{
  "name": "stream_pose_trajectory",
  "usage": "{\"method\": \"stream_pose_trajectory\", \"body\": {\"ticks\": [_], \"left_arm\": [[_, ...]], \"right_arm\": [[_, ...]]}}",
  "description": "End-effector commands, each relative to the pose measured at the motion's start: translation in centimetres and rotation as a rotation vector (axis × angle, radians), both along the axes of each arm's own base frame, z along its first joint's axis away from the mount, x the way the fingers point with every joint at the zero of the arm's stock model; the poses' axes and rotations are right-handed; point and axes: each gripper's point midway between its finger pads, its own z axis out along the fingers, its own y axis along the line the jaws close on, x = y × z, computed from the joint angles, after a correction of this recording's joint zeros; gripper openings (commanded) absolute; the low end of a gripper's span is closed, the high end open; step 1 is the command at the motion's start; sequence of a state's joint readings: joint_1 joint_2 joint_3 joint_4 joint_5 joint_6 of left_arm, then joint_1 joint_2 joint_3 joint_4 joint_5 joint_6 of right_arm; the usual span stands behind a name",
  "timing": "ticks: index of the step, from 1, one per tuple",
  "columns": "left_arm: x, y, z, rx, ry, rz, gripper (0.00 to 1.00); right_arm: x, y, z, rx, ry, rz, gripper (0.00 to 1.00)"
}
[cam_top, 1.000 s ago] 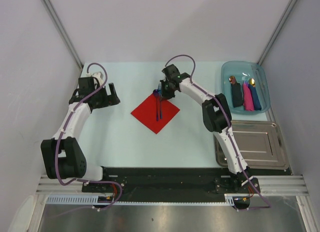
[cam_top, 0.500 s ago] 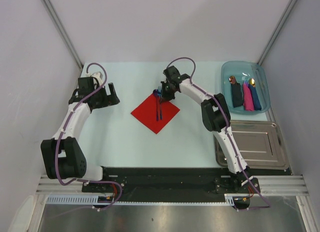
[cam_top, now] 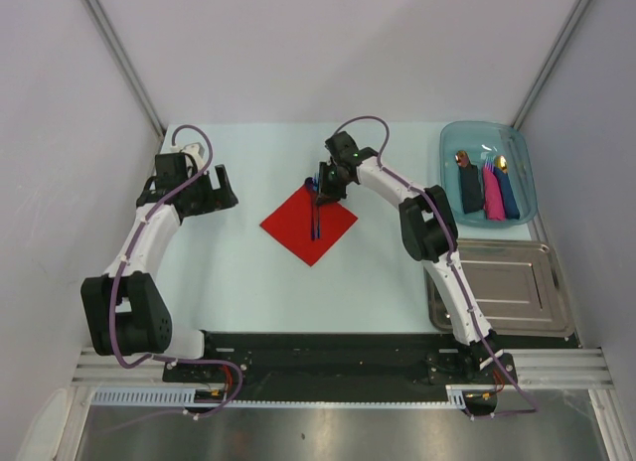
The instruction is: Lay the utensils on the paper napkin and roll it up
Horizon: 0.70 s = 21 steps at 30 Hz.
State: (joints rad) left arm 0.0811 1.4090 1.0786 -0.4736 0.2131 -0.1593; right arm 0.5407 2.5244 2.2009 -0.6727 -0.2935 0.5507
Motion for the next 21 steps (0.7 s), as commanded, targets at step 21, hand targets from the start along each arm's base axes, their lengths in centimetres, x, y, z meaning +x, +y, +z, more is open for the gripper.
{"method": "stream_pose_trajectory", "body": {"ticks": [21], "left_arm": [[-4.8,-9.9,7.6,0.044,-0.525,-0.816,1.0]], "right_arm": [[-3.3,-4.5,16.0,0.203,-0.291,0.234,0.66]]}}
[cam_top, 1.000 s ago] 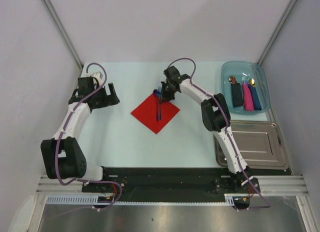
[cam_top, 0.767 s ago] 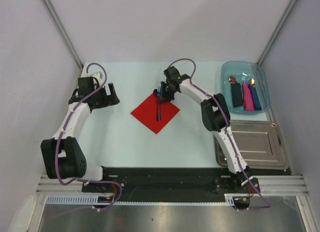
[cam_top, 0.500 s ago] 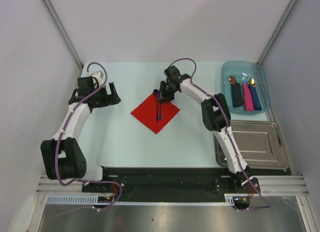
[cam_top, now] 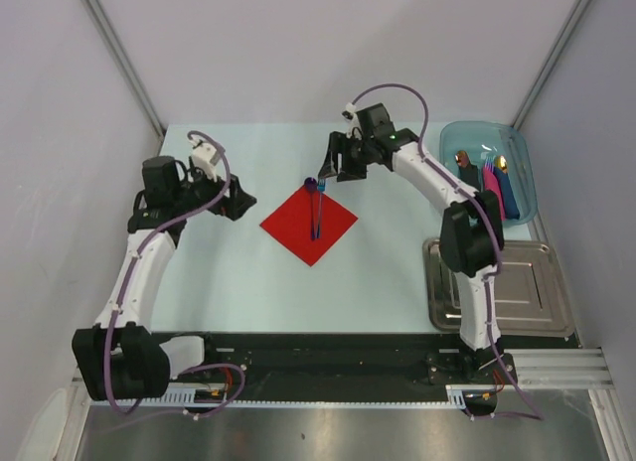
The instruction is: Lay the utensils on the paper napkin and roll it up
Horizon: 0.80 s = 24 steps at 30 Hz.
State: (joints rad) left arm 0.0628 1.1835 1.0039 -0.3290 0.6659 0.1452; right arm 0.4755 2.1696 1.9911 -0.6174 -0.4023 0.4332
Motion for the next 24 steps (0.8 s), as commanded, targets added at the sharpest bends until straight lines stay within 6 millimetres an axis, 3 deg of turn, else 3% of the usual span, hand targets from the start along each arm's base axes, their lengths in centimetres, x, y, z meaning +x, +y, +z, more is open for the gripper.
{"method": "stream_pose_trajectory", "body": {"ticks": [1,3,4,5,6,7,9,10,14,24], "left_arm": [[-3.4,-5.3,-1.4,0.123,-0.161,-0.338,0.99],[-4.4,-6.4,-3.7,0.225,-0.199,-0.419,0.97],[-5.0,-7.7,-4.6,0.267,-0.21,-0.465,0.91],[-5.3,-8.2,-5.3,0.291,-0.224,-0.495,0.88],[-5.9,-8.6,-6.9,0.326,-0.231,-0.538,0.86],[-6.4,-9.6,-7.7,0.355,-0.243,-0.576,0.76],[-6.8,-10.4,-9.8,0.405,-0.268,-0.638,0.67],[-7.4,-11.4,-10.7,0.43,-0.277,-0.684,0.6],[-7.9,-12.9,-14.5,0.525,-0.284,-0.795,0.52],[-7.6,-16.2,-17.9,0.624,-0.306,-0.928,0.46]], "right_arm": [[-2.7,-1.6,2.6,0.058,-0.101,0.176,0.66],[-4.1,-2.3,0.9,0.049,-0.075,0.201,0.65],[-4.7,-2.5,1.5,0.057,-0.096,0.219,0.61],[-5.5,-3.0,0.1,0.05,-0.065,0.221,0.58],[-5.6,-3.0,-0.2,0.05,-0.072,0.223,0.5],[-5.8,-3.2,-0.5,0.043,-0.071,0.214,0.45],[-6.2,-3.4,-2.0,0.031,-0.045,0.199,0.39],[-6.1,-3.7,-2.6,0.012,-0.041,0.186,0.38],[-6.0,-4.2,-4.6,-0.035,-0.021,0.155,0.37],[-5.1,-4.2,-5.3,-0.033,-0.011,0.148,0.36]]}}
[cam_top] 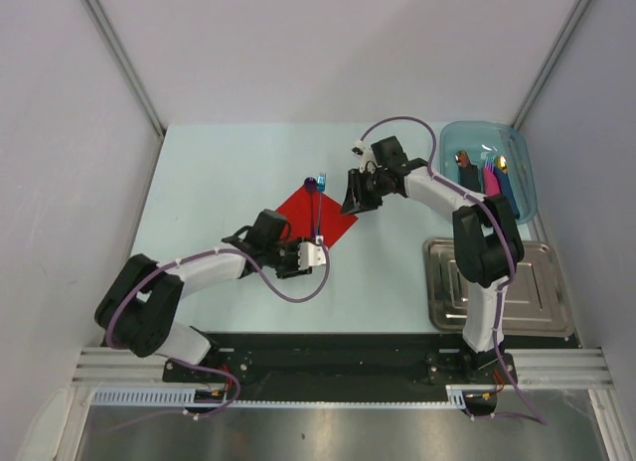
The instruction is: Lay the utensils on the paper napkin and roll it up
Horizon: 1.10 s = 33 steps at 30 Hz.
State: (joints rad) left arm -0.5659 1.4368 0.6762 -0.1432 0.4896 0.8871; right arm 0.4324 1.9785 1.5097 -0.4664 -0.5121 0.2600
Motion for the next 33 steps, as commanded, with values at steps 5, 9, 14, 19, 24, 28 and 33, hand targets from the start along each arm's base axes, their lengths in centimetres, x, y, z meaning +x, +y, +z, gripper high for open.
{"method": "stream_pose_trajectory", "body": {"ticks": [5,9,14,19,24,28,33], "left_arm": [[2.3,-2.3,-0.8,0.08,-0.123,-0.102,0.43],[2.9,-2.4,-1.2,0.106,-0.123,-0.098,0.4],[3.0,-2.5,-1.5,0.123,-0.118,-0.113,0.25],[2.2,-2.6,-1.2,0.116,-0.097,-0.142,0.04],[1.8,-2.6,-0.8,0.111,-0.075,-0.131,0.0],[2.8,-3.4,0.6,0.089,-0.042,-0.089,0.0],[4.4,-4.8,3.0,0.033,-0.036,-0.067,0.0]], "right_arm": [[1.9,-0.3,0.5,0.011,-0.04,-0.015,0.36],[2.2,-0.7,0.3,0.009,-0.033,-0.028,0.36],[2.6,-1.2,0.0,0.006,-0.023,-0.044,0.36],[2.6,-1.4,-0.2,0.003,-0.018,-0.048,0.36],[2.4,-1.4,-0.2,0.009,-0.013,-0.047,0.35],[2.5,-1.2,-0.1,0.015,-0.017,-0.041,0.35],[2.5,-1.0,0.4,0.027,-0.023,-0.033,0.35]]}}
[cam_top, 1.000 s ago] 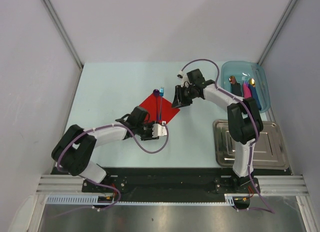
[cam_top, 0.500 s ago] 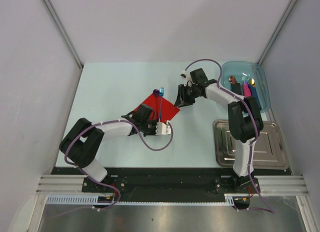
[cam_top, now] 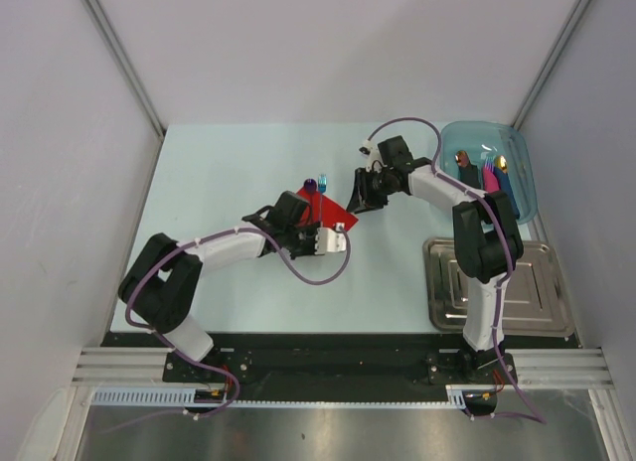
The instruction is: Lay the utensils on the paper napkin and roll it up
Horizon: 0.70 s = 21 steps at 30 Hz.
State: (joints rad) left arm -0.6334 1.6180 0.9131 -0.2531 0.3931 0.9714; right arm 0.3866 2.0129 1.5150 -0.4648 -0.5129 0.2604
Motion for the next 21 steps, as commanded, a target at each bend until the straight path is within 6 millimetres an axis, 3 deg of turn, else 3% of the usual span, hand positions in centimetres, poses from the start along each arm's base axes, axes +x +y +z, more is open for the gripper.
{"method": "stream_pose_trajectory", "body": {"ticks": [1,8,14,21], "left_arm": [[1.1,-1.9,2.7,-0.084,0.026,0.007,0.0],[4.9,-1.8,3.7,-0.105,0.022,0.075,0.0],[8.3,-1.0,3.4,-0.114,0.04,0.15,0.0],[9.6,-1.3,2.2,-0.098,0.055,0.161,0.01]], "right_arm": [[1.0,0.8,1.7,0.039,-0.045,0.015,0.35],[1.0,1.1,1.7,0.061,-0.03,0.02,0.34],[0.7,1.5,1.2,0.089,0.002,0.034,0.36],[0.2,2.0,0.3,0.113,0.053,0.039,0.38]]}}
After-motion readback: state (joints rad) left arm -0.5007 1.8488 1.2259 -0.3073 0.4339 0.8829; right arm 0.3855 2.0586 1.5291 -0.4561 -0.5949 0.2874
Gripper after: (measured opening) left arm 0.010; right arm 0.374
